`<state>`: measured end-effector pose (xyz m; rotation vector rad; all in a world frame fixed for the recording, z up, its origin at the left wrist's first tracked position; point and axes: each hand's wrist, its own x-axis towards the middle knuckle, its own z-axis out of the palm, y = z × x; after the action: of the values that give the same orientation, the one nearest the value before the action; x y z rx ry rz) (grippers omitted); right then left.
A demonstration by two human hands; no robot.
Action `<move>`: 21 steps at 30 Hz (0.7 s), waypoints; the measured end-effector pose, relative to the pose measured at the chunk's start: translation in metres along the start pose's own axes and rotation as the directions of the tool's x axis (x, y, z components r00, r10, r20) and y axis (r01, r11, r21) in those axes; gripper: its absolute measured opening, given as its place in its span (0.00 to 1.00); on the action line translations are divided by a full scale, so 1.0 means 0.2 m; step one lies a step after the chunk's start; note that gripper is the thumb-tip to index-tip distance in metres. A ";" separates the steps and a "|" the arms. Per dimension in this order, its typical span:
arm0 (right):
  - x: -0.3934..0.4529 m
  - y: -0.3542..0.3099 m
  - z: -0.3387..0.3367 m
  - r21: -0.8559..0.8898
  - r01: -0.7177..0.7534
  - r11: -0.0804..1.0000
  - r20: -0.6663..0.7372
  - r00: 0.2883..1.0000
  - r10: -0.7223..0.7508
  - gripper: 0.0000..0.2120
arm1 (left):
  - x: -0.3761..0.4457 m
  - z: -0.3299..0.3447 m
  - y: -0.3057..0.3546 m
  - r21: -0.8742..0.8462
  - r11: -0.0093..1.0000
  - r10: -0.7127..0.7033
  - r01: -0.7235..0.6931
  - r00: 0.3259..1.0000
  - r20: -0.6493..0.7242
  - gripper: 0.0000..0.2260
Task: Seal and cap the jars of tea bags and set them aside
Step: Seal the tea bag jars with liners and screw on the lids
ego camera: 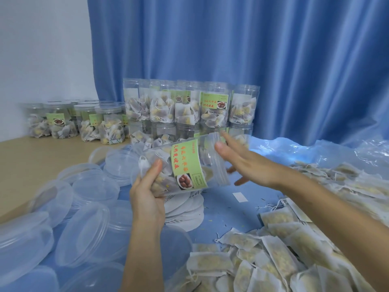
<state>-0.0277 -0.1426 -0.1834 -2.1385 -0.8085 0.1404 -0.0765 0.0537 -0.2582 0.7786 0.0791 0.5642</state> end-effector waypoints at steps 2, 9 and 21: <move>-0.01 -0.01 -0.01 -0.002 0.168 0.986 0.040 0.985 -0.167 0.44 | 0.00 0.00 0.00 -0.010 0.999 -0.048 0.048 0.999 -0.024 0.22; 0.06 -0.07 0.04 -0.047 0.223 0.974 -0.166 0.959 -0.228 0.41 | -0.02 0.00 0.01 -0.084 0.996 -0.036 0.028 0.995 -0.093 0.23; 0.16 -0.32 0.20 0.482 0.216 0.849 -0.315 0.947 -0.063 0.43 | 0.07 0.11 0.32 0.042 0.937 -0.348 0.348 0.937 0.010 0.22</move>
<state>-0.0493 -0.0692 -0.1568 -1.5417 -0.6619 -0.0350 -0.0878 0.0829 -0.1979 0.7864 0.2092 0.2192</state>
